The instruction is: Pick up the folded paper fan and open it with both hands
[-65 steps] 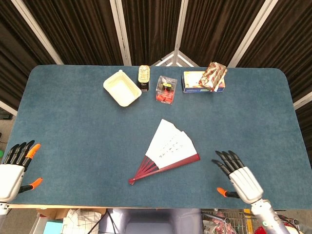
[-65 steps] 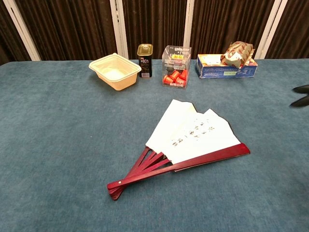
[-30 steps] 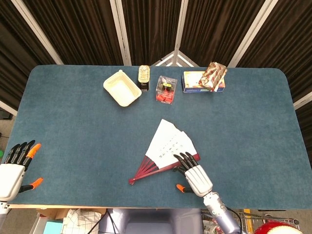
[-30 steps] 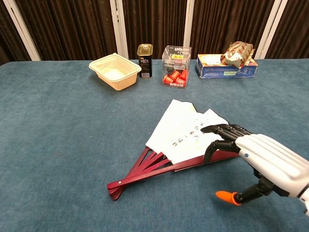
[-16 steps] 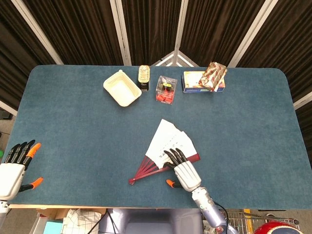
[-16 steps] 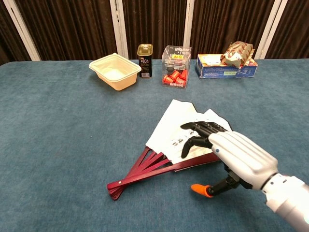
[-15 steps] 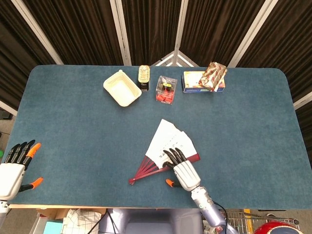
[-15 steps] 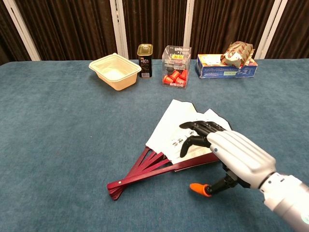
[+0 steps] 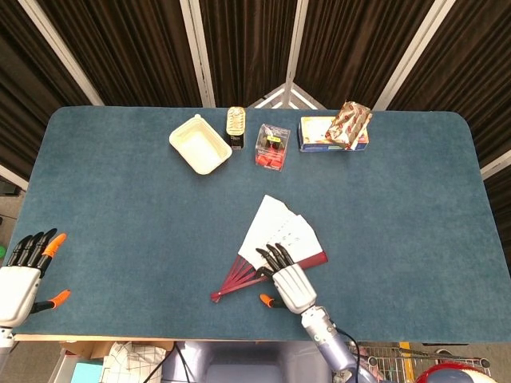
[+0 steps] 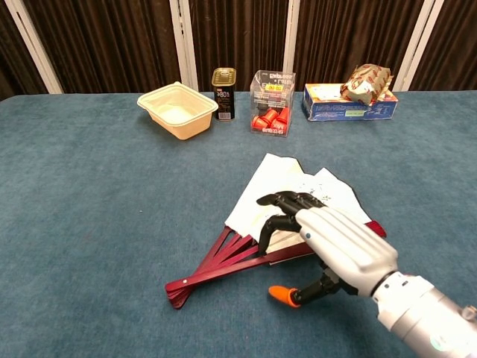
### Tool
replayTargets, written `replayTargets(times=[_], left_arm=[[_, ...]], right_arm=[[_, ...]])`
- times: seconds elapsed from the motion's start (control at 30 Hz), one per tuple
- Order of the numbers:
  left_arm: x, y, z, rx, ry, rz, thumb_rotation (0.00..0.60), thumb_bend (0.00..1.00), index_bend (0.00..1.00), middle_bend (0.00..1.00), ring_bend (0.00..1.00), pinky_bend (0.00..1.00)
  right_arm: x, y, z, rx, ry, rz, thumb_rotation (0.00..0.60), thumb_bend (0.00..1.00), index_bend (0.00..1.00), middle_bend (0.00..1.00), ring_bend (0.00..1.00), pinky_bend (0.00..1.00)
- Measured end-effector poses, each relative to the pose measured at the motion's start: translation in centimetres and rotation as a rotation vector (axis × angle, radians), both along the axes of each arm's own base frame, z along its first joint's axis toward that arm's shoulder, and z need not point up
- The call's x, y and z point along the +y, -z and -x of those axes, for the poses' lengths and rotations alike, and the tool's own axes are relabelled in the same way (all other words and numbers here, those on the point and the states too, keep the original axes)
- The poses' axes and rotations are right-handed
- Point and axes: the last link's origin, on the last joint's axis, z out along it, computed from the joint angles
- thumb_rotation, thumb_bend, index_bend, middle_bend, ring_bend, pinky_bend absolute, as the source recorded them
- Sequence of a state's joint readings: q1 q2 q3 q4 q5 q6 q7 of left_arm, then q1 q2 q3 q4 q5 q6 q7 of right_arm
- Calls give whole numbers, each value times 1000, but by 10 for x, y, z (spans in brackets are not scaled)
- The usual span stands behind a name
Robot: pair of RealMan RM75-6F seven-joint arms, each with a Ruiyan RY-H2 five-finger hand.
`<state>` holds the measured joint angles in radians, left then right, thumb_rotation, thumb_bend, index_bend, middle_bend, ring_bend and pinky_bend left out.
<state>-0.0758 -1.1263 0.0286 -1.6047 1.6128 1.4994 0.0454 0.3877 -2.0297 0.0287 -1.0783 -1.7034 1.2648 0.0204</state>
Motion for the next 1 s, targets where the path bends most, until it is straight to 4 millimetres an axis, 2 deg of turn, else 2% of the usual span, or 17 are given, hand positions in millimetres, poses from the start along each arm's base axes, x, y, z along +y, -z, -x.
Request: replayTargets(times=[0.6,0.67,0.9,1.0], left_arm=[[1,-2,1,-9,-8,2,600,0,0,0,0,0],[1,-2,1,-10,-9,2,600,0,0,0,0,0],[1,-2,1,-13,-9,4,600,0,0,0,0,0],[1,-2,2,-13,-11,4,600,0,0,0,0,0]], right_arm=[[0,19,-18,3,-27,-7,600,282,493,150,9,0],[-1,20,-20,4,-29,-6,600,308,504,155,10,0],[0,25,-22,15,-34,-14,600,500,593,191,15,0],[0,24,-23,12,-38,-14,600,531,614,202,16,0]])
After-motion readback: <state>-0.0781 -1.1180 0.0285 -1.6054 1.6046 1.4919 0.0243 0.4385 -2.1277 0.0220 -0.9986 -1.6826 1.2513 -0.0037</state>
